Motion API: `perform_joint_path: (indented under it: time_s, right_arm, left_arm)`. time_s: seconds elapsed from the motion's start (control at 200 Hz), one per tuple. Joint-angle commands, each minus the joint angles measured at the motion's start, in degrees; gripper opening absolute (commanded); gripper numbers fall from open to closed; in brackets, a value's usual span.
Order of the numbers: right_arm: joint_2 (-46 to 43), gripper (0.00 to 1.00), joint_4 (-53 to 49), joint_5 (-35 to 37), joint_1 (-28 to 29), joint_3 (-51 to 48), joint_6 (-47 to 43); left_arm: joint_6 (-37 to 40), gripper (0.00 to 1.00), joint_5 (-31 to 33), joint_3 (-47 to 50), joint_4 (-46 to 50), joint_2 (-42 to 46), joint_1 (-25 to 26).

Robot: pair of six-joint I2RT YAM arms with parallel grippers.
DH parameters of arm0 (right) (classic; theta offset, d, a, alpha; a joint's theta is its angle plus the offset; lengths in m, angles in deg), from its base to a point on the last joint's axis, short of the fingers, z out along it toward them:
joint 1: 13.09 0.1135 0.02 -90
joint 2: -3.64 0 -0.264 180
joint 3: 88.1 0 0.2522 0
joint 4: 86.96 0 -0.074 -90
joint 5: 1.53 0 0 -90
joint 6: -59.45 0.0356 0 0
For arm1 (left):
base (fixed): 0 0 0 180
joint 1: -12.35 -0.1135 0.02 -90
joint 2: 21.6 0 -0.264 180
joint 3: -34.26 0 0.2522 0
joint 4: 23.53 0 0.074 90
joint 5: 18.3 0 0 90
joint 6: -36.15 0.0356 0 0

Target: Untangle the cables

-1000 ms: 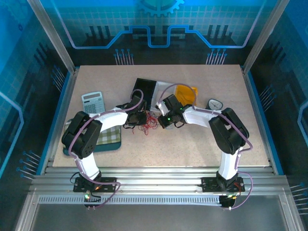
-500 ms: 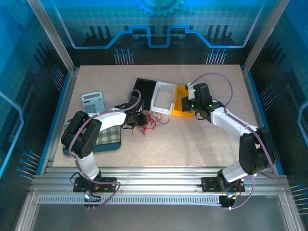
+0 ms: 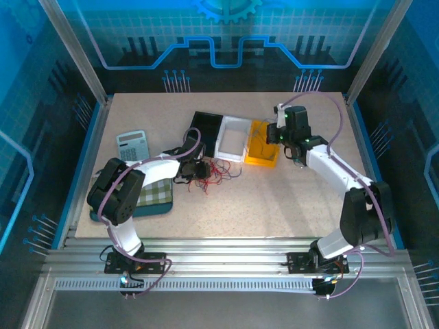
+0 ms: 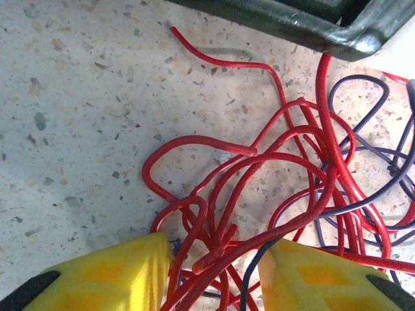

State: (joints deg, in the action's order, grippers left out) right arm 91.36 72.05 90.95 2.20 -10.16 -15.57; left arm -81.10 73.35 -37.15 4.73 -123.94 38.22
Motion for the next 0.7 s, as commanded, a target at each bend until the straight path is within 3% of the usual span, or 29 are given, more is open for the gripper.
perform_joint_path:
  time_s: [0.0,0.691]
  right_arm:
    - [2.24,0.00,-2.37,2.35,-0.78,2.59,-0.92]
    - [0.23,0.00,-10.69,8.74,-3.41,0.99,-1.10]
  left_arm:
    - [-0.79,0.42,-0.02,1.22,4.88,-2.24,-0.58]
    - [-0.01,0.43,-0.51,0.27,4.67,-3.65,-0.64]
